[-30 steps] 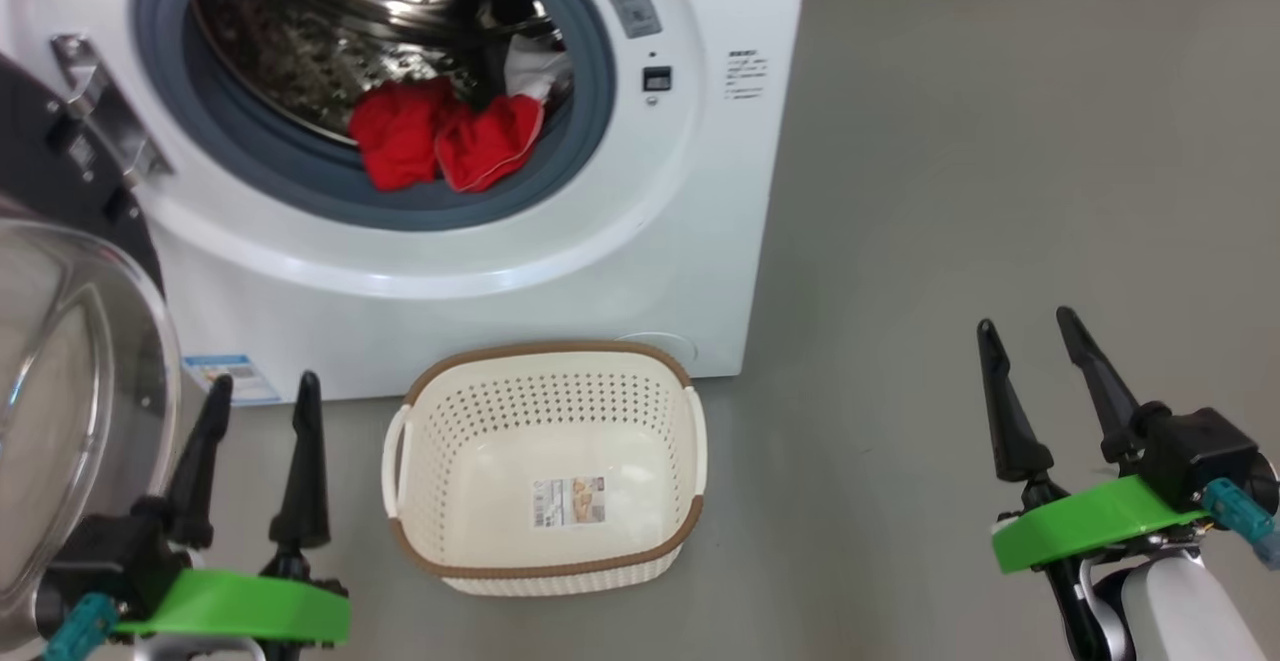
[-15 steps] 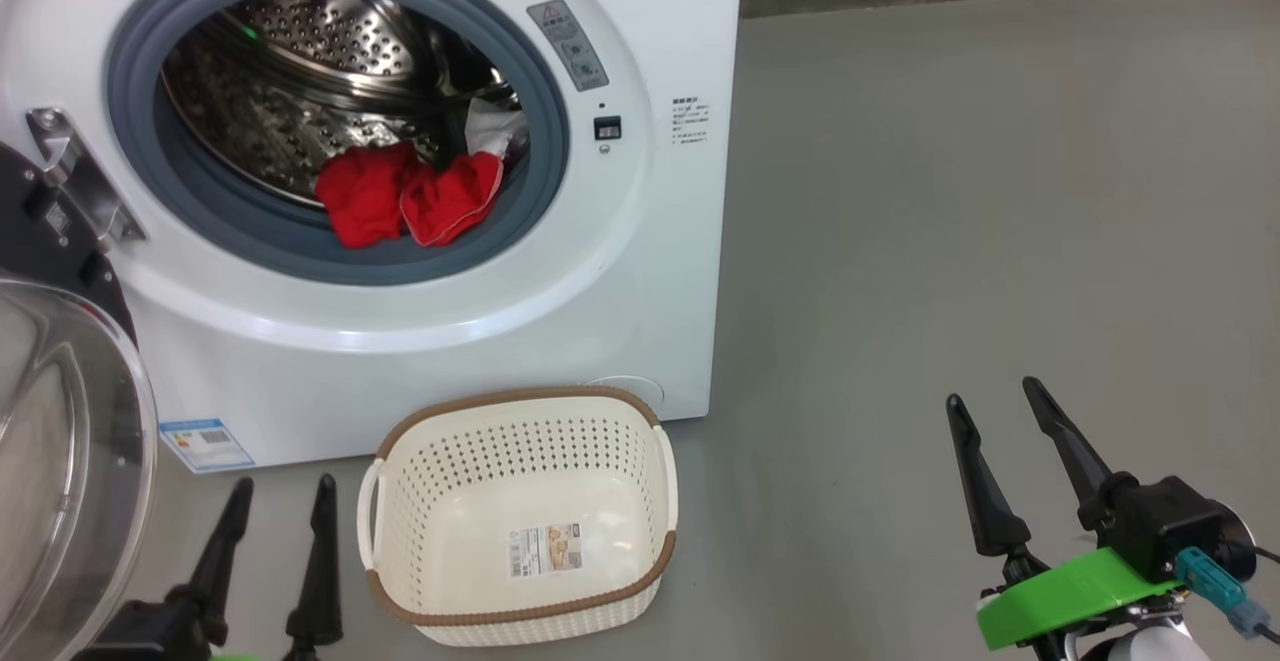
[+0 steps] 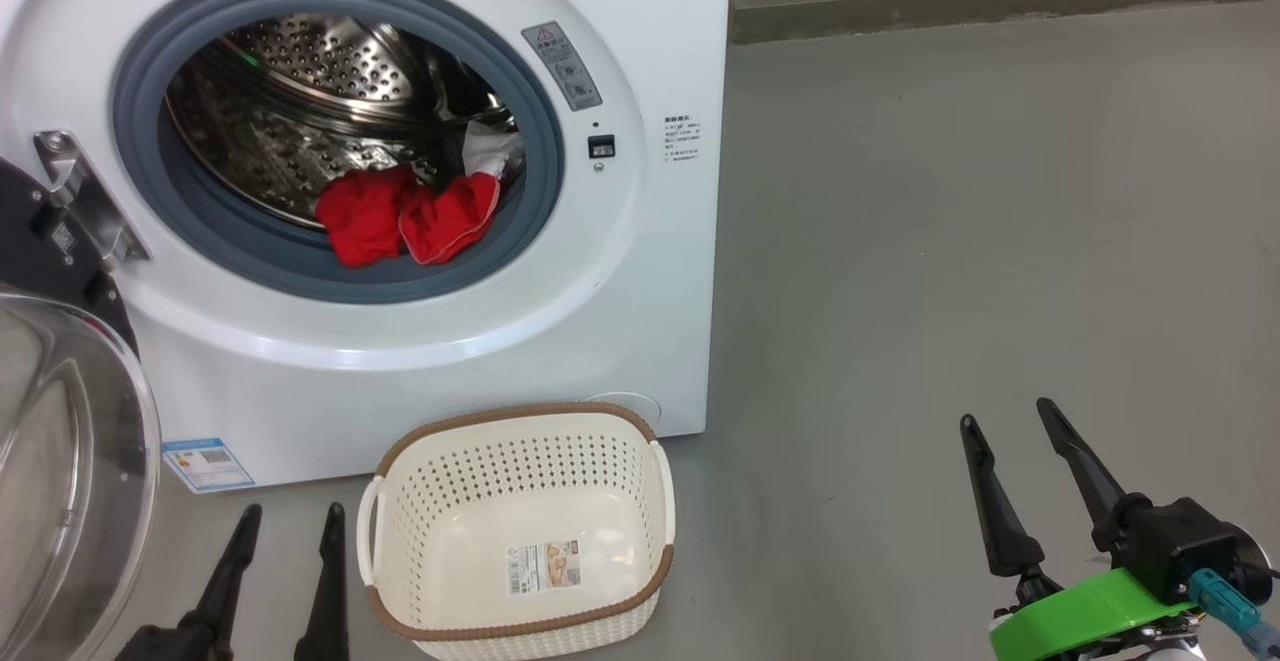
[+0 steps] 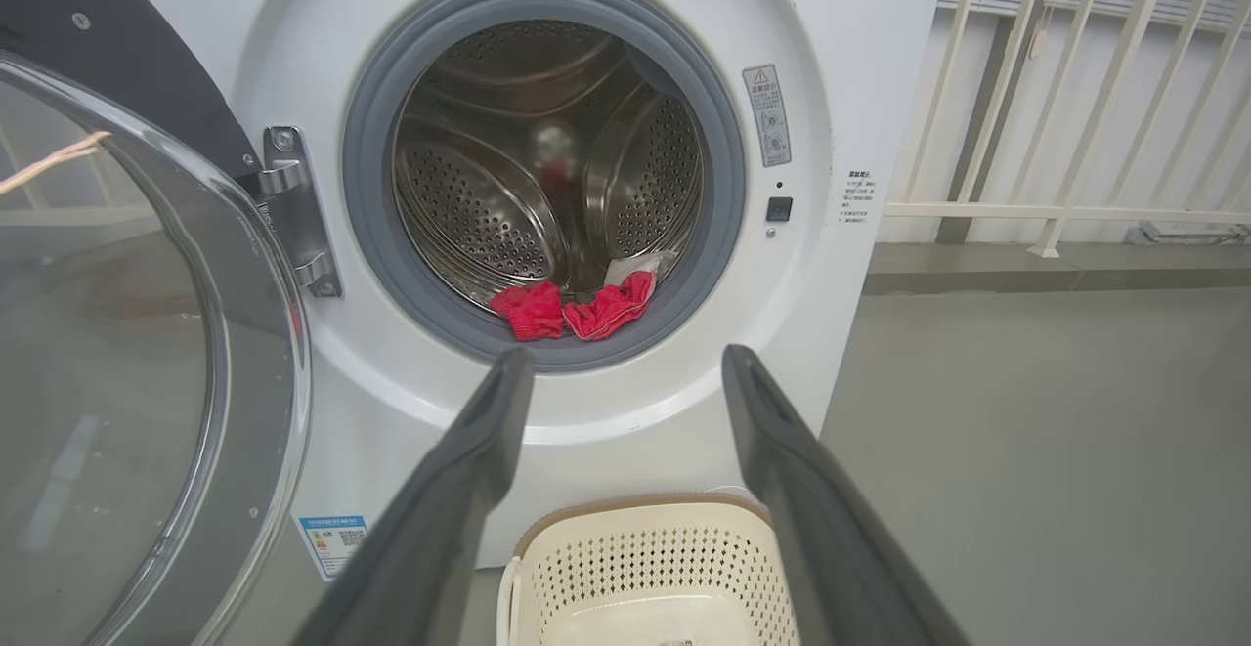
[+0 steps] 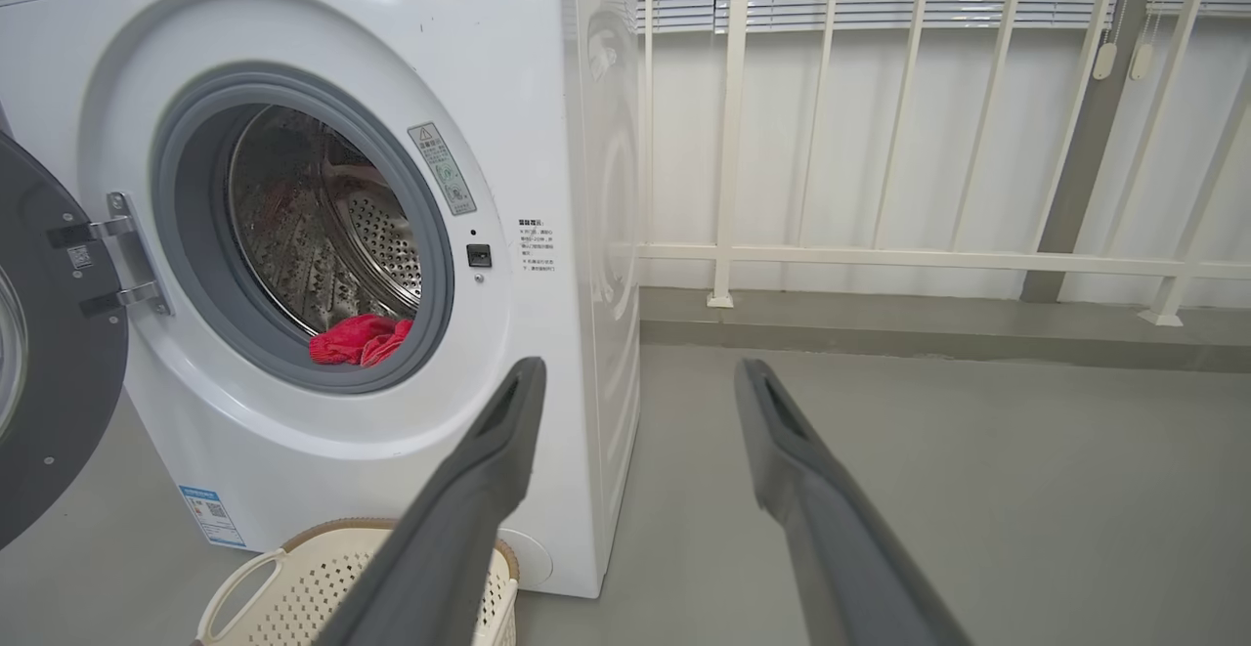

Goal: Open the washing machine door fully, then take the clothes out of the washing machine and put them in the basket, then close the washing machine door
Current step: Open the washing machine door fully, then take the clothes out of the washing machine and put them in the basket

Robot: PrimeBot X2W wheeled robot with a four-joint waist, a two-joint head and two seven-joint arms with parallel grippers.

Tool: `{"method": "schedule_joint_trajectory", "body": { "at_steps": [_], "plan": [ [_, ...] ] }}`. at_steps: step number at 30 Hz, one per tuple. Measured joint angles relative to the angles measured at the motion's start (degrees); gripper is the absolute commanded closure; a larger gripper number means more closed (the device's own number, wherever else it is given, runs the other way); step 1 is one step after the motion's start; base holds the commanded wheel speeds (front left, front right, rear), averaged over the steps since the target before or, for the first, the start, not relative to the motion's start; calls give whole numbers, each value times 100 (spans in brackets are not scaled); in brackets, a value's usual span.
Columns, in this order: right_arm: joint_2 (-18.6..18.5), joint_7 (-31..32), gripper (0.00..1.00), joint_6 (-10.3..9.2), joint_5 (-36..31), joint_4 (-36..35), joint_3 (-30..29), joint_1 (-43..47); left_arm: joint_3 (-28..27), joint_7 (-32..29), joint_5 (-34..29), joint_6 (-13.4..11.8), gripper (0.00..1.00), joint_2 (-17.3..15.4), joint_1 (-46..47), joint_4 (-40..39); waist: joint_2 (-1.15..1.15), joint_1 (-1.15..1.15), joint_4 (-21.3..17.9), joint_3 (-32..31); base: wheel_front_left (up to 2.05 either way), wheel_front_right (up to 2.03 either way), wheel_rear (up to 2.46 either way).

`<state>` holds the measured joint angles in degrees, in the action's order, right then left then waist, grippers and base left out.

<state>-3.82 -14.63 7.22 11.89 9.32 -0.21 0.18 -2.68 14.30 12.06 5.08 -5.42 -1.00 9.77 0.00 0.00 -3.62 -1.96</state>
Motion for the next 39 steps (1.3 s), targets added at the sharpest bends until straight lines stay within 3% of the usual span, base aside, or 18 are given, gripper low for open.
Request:
{"method": "schedule_joint_trajectory", "body": {
  "at_steps": [14,30,39],
  "plan": [
    [11,0,0,0,-16,88,57,0,30,1,-101,-69,0,36,-38,52,0,0,52,32,22,-24,2],
    [22,0,0,0,54,200,126,-10,-38,1,20,-52,0,47,-31,-198,0,0,20,93,161,-161,0],
    [24,0,0,0,54,202,127,-14,-45,1,18,-53,0,59,-32,-232,0,0,34,113,60,-60,0]
  ]
}}
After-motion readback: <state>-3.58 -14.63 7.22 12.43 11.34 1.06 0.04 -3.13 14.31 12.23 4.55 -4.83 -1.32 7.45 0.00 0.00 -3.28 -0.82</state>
